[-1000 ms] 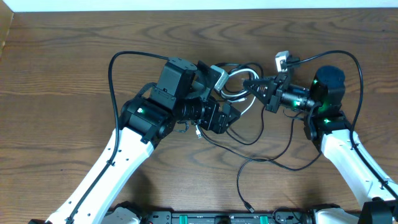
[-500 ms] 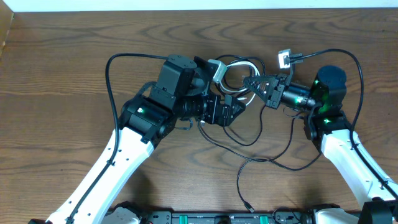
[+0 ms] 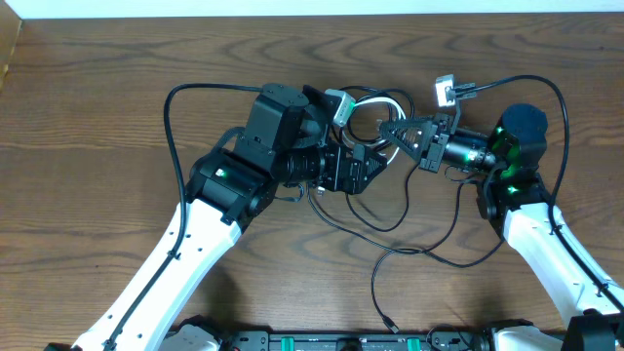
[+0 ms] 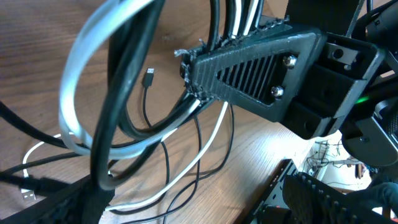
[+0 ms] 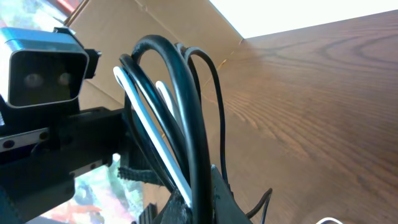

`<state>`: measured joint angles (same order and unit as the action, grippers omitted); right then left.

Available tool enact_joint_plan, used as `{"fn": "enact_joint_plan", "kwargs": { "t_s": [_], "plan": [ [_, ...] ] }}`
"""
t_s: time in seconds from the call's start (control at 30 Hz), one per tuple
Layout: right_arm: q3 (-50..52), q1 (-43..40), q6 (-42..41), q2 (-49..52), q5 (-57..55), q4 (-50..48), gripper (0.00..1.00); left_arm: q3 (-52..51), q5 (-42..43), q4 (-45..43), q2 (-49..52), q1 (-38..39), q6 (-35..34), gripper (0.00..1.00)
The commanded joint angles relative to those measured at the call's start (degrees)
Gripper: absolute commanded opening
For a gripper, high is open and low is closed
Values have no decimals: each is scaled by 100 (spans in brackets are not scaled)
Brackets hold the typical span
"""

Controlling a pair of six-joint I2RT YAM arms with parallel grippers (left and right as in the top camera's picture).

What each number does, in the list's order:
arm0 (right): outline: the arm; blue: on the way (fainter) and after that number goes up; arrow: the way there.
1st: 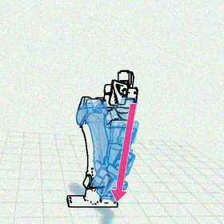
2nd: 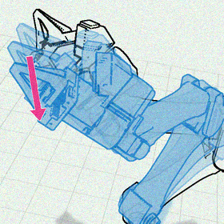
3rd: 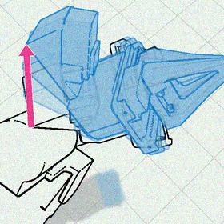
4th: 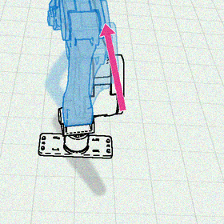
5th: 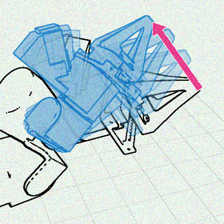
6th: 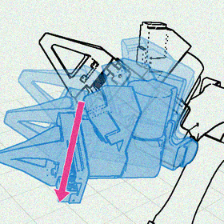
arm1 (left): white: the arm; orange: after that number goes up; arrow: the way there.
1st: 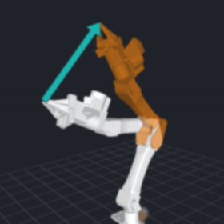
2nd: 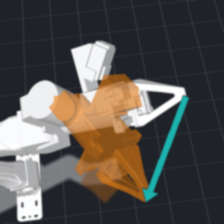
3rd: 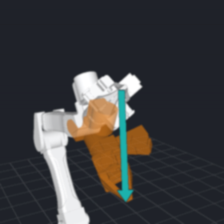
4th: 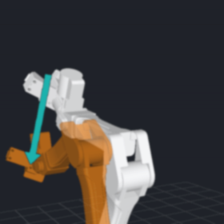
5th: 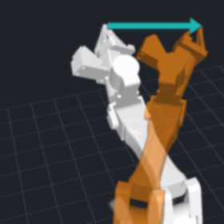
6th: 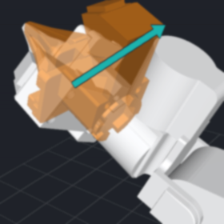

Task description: Untangle cables

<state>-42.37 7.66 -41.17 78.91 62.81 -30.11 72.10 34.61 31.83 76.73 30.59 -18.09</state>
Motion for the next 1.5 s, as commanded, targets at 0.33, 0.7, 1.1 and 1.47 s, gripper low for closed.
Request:
{"fn": "enact_joint_plan", "kwargs": {
  "t_s": [0.33, 0.7, 1.1, 1.47],
  "plan": [
    [11, 114, -120, -15, 229, -72, 1, 120, -225, -278, 39, 13, -24, 92],
    [11, 144, -120, -15, 258, -122, 1, 120, -378, -393, 44, 13, -24, 92],
    [11, 146, -33, -15, 271, -118, 1, 120, -374, -538, 44, 13, -201, 87],
    [11, 273, 55, -15, 188, -120, 1, 120, -374, -603, 44, 13, -216, 33]
  ]
}}
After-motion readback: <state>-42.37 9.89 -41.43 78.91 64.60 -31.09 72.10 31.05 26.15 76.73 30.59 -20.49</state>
